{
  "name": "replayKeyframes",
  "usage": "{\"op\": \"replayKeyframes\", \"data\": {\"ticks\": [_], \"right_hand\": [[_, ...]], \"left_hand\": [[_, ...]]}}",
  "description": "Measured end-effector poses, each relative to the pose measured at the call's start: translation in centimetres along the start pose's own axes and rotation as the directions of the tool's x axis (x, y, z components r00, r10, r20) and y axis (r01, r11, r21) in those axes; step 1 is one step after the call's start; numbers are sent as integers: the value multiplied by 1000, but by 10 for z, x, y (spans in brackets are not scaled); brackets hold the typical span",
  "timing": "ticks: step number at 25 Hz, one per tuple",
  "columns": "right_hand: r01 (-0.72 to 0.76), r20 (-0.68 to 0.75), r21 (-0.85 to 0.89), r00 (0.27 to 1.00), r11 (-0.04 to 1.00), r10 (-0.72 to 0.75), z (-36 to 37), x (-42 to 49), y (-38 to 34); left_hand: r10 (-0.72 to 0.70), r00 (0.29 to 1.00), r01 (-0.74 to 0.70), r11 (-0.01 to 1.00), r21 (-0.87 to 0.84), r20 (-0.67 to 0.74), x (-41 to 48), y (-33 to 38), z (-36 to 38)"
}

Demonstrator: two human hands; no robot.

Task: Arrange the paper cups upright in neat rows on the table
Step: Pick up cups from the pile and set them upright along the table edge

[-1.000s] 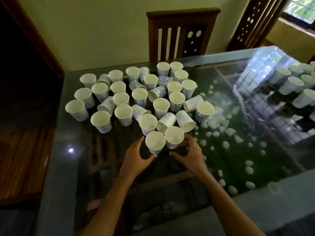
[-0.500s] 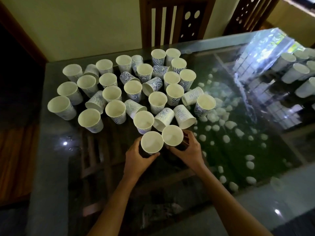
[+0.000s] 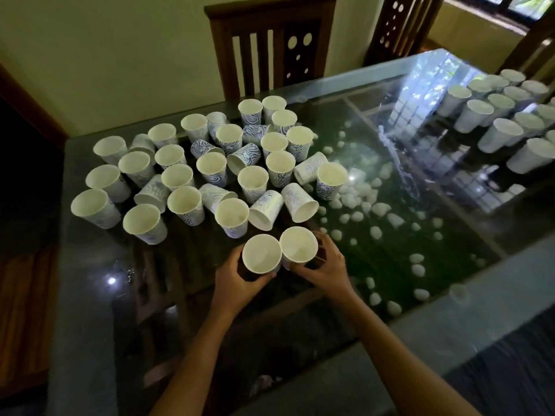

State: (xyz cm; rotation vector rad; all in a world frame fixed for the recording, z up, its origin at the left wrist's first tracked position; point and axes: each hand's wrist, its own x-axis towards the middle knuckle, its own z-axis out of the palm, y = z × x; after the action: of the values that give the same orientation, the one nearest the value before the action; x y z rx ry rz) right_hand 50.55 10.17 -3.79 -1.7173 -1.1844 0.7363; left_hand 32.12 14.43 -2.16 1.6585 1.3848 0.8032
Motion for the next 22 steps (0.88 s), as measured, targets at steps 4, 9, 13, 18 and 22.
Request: {"op": "replayKeyframes", "data": {"ticks": [4, 9, 13, 18, 22], "right_hand": [[-27, -105, 54, 994, 998, 33, -37, -14, 11], [-49, -236, 80, 969, 996, 66, -118, -32, 39], [-52, -342, 80, 937, 995, 77, -207, -44, 72], [-48, -440, 72, 895, 996, 75, -329, -53, 120], [-84, -513, 54, 853, 995, 100, -414, -61, 154]], "left_hand": [[69, 995, -70, 998, 5, 69, -1, 28, 25], [148, 969, -139, 989, -58, 196, -3, 76, 91], [177, 945, -157, 983, -93, 276, -7, 124, 173], [221, 926, -196, 974, -109, 307, -21, 192, 293], [263, 910, -228, 963, -141, 320, -33, 239, 373]]}}
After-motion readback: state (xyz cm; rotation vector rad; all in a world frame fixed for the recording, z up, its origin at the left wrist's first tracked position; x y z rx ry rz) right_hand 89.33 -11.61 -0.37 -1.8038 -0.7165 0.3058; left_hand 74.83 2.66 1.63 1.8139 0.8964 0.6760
